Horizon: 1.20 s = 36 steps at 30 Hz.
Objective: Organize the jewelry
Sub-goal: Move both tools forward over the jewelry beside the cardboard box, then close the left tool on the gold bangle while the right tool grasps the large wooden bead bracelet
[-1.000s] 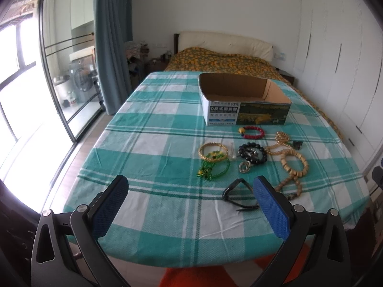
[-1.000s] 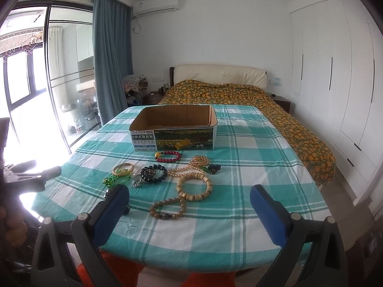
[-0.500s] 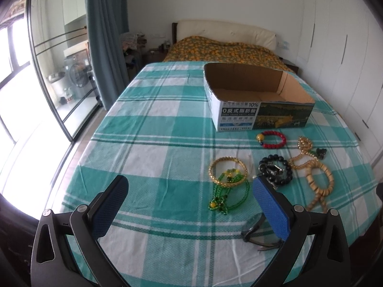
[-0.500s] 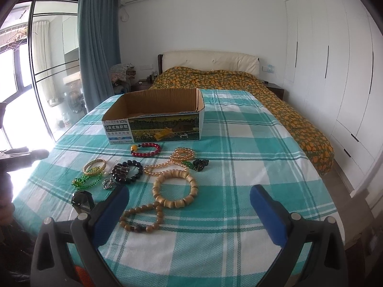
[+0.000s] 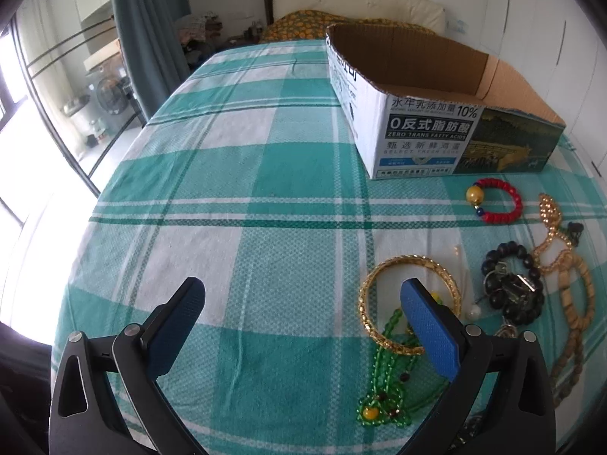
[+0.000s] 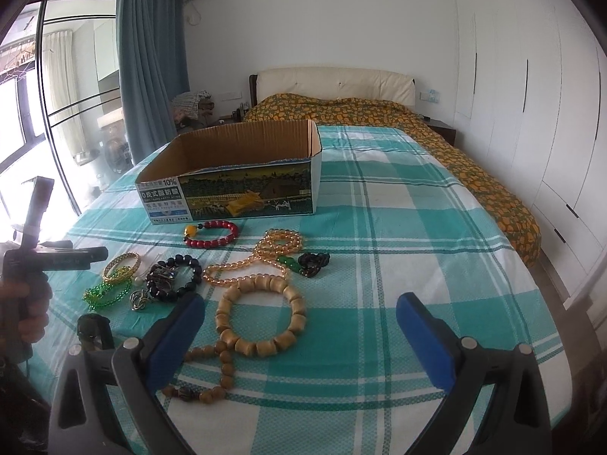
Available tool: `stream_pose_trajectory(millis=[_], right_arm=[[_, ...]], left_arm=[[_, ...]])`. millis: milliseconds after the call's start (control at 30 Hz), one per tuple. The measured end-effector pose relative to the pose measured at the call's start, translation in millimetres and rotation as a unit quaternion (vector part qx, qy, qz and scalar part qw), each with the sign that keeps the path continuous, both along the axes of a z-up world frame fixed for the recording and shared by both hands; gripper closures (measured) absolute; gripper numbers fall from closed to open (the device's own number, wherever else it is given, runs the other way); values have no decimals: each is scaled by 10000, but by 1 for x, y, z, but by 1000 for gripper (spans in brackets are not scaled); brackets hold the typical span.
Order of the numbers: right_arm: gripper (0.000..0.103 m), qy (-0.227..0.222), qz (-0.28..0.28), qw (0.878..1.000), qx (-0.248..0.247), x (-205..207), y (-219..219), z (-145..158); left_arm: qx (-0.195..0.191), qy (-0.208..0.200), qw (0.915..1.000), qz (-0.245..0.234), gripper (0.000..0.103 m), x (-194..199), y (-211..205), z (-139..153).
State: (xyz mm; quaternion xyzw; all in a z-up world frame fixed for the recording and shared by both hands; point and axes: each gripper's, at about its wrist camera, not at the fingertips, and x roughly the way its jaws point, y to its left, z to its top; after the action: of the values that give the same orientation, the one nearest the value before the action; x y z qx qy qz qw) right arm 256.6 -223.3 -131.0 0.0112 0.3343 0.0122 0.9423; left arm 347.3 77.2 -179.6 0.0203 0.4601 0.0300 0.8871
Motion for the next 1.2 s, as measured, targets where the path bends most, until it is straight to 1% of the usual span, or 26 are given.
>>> stream_pose_trajectory(millis=[133,167,267,333,400,467,633,700,733,800,833,867,900,933,967,1000,1033,1067,1100,1167,1200], right_arm=[[0,204,-6,9998,51,18,-3,-15],[0,266,-3,9996,60,22,-4,-19],[0,510,5,9987,68,35,-5,-33],[0,724,17,9973,98,43,-5,-44],[0,913,-22,9957,140,49,-7,-53],[0,998,-46,9949,168,53,-7,-58],[1,1216,-162,9924,-51,61,-6,-68],[1,1276,-171,9915,-173,62,-5,-72],[3,1294,-163,9910,-312,62,-3,-73],[10,1245,-66,9916,-335,62,-1,-71],[19,1242,-12,9916,-350,62,1,-69],[36,1239,51,9916,-366,62,3,-67],[46,1254,105,9913,-384,62,6,-65],[67,1272,131,9909,-410,62,8,-63],[88,1301,150,9905,-418,63,10,-62],[88,1334,134,9900,-433,63,11,-62],[89,1358,141,9900,-363,63,10,-61],[89,1363,173,9903,-210,64,9,-59],[89,1340,192,9907,-105,63,9,-55],[89,1204,232,9924,-69,61,12,-44],[89,1131,266,9932,-29,59,13,-38]], left_arm=[[52,291,9995,-104,0,13,-4,-17],[45,302,9994,-129,0,14,-4,-19],[-106,334,9993,-154,0,17,0,-21],[-283,401,9987,-134,0,18,5,-22],[-264,385,9987,-210,0,16,4,-21],[-266,337,9987,-288,0,13,5,-21],[-272,119,9986,-440,0,-1,4,-22],[-274,131,9984,-474,0,-2,5,-22],[-271,174,9984,-474,0,-1,5,-22],[-267,285,9981,-469,0,1,4,-21],[-263,351,9979,-474,0,3,5,-21],[-255,420,9976,-482,1,8,6,-22],[-262,463,9973,-511,5,8,5,-21],[-279,453,9969,-580,16,6,4,-19],[-274,415,9965,-671,24,4,1,-16],[-267,385,9959,-776,44,1,-2,-14],[-280,368,9950,-885,70,-3,-6,-12],[-283,359,9940,-994,85,-5,-9,-11],[-257,361,9932,-1075,98,-6,-12,-10],[-220,316,9925,-1163,99,-10,-16,-10],[-284,290,9920,-1194,99,-12,-16,-9]])
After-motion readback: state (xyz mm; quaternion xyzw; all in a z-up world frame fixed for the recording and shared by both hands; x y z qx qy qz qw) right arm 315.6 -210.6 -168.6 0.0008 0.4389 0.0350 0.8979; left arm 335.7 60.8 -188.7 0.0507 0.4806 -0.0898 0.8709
